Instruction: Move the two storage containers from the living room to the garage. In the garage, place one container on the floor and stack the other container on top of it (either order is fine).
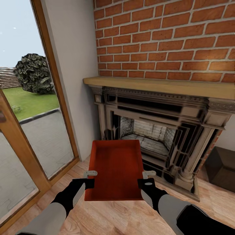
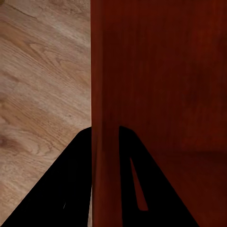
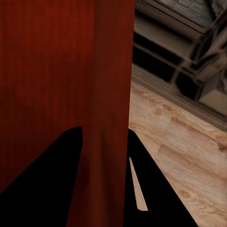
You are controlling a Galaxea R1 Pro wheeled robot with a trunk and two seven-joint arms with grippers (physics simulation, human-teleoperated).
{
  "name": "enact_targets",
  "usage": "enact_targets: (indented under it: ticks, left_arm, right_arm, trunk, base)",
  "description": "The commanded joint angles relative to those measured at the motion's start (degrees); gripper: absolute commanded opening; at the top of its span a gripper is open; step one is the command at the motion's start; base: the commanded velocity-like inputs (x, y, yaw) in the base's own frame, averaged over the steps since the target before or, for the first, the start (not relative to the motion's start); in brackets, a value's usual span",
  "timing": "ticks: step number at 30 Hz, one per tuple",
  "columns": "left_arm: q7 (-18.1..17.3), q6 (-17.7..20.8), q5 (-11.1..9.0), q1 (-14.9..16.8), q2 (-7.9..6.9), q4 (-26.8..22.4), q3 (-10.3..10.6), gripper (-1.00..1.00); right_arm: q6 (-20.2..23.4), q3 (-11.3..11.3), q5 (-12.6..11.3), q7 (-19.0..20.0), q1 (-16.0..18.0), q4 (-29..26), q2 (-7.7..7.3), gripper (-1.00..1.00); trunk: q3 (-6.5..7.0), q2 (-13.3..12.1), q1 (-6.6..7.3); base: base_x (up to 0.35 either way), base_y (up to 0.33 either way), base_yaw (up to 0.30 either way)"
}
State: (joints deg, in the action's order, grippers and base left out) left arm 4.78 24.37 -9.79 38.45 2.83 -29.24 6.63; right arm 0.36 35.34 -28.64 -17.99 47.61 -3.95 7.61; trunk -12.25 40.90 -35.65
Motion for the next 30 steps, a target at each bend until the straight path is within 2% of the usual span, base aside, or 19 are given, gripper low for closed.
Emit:
enact_targets:
  ticks: [1, 30]
  left_arm:
    - [0.7, 0.1, 1.5, 0.1, 0.33, -1.6, -0.3, -1.0]
    - [0.9, 0.0, 1.5, 0.1, 0.33, -1.6, -0.3, -1.0]
  right_arm:
    - [-0.1, 0.3, -1.5, -2.3, 0.0, 0.3, 0.04, -1.0]
    - [-0.1, 0.3, -1.5, -2.3, 0.0, 0.3, 0.04, -1.0]
  trunk:
    - [0.0, 0.1, -0.01]
    - [2.61, 0.1, -0.01]
  base:
    - [0.0, 0.0, 0.0]
    - [0.0, 0.0, 0.0]
